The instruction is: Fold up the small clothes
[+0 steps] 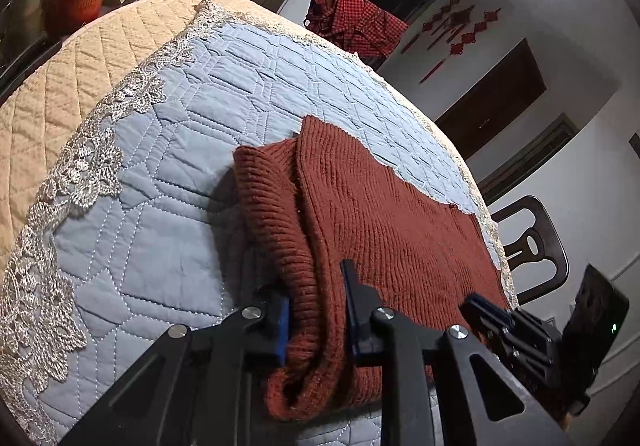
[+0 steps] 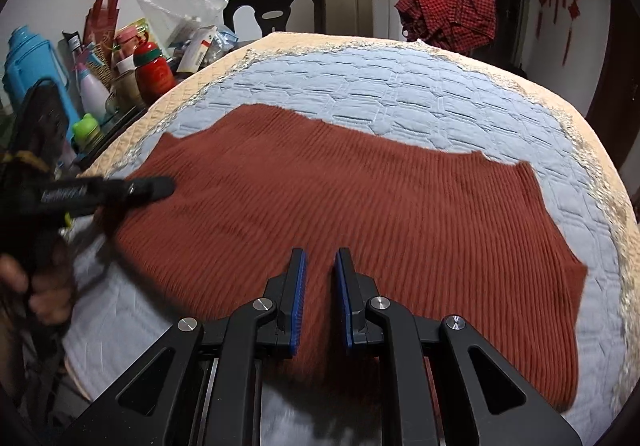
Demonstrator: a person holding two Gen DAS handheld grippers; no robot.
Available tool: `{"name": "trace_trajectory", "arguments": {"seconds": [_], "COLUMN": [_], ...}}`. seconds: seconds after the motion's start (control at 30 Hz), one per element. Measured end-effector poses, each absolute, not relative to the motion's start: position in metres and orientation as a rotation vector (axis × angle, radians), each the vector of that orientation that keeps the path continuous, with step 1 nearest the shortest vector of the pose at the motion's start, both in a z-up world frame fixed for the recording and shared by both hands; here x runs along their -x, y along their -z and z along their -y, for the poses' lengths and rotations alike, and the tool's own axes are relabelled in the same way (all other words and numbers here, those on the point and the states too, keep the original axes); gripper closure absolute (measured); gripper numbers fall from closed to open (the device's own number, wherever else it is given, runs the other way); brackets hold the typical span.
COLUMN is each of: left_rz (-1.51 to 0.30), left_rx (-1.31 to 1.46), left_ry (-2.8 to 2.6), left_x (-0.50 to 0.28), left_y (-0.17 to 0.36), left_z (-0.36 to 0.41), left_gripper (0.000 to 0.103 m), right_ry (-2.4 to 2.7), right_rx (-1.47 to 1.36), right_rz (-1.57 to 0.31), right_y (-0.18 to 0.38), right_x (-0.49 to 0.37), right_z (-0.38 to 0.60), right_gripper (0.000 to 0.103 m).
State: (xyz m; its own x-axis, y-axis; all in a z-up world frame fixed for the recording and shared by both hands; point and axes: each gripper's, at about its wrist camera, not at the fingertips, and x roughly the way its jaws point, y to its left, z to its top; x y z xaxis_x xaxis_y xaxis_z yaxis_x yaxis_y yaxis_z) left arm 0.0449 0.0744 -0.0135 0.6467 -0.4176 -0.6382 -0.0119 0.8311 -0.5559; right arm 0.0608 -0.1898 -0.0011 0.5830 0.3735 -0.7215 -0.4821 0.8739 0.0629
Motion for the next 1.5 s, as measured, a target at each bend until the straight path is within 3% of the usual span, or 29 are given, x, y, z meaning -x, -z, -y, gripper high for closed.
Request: {"name": "trace_trajectory", "arguments": {"seconds": [0.57, 1.07, 1.5], "left_rz": [-0.813, -0.76, -0.765], "left_rx": [0.514, 0.502, 0.499], "left_ry": [0.246, 0.345, 0.577], "left_x": [-0.03, -0.033, -0.069], "left_y": [-0.008, -0.047, -0.074], "left_z": [-0.066, -0.044, 0.033], "left_gripper": [0.083, 0.083, 0.085], "right_ry": [-0.586, -0.587, -0.472], "right_rx": [0.157, -0.02, -0.147], "right_rz": [-0.803, -0.781, -0.741], "right_y": [0.01, -0.001, -0.011], "right_x": [-0.033, -0.045, -0.053], "right_z": [0.188, 0.227, 0.288], "right_gripper": [0.088, 0.088, 0.088]}}
